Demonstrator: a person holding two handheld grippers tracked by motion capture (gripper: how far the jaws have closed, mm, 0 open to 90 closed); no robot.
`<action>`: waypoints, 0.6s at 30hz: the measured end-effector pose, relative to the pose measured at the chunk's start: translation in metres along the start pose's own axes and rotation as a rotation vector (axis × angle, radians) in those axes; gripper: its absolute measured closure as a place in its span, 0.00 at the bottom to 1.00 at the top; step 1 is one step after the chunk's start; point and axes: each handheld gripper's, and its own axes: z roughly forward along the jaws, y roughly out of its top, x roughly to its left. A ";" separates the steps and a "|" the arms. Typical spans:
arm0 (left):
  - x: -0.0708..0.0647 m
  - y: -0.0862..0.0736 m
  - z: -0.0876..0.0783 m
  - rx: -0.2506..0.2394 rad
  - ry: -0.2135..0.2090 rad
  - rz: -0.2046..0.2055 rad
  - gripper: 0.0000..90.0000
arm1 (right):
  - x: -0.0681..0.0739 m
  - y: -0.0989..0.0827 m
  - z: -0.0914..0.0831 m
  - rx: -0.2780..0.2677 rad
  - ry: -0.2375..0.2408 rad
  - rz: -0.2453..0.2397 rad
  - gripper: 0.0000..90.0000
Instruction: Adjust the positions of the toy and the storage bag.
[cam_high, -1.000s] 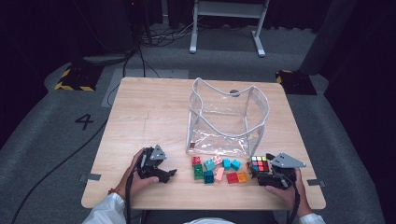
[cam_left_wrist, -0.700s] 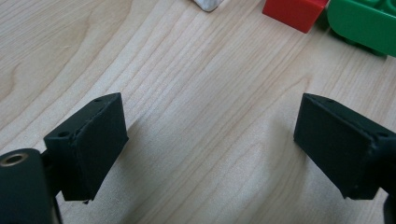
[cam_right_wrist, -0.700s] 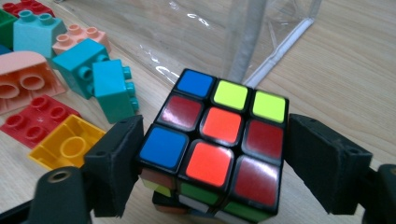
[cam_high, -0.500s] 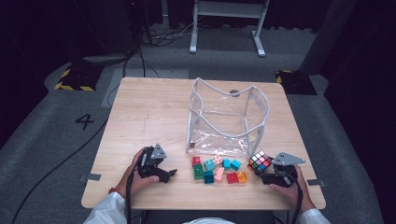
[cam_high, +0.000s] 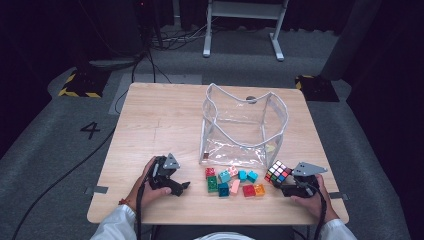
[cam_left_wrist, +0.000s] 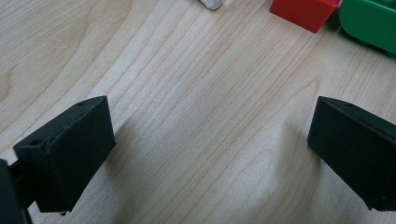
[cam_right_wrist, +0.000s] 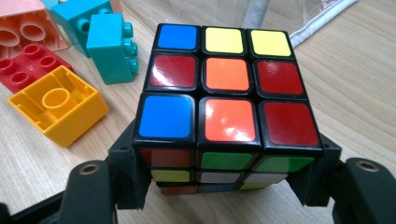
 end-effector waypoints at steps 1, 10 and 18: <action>0.000 0.000 0.000 0.000 -0.005 0.000 0.00 | -0.001 0.000 0.000 0.002 -0.002 -0.006 0.37; 0.003 0.001 0.001 -0.004 -0.017 0.020 0.00 | -0.008 -0.002 -0.004 0.002 0.007 0.002 0.37; 0.004 0.002 0.001 -0.002 -0.020 0.030 0.00 | -0.013 -0.001 -0.006 -0.003 0.011 0.016 0.37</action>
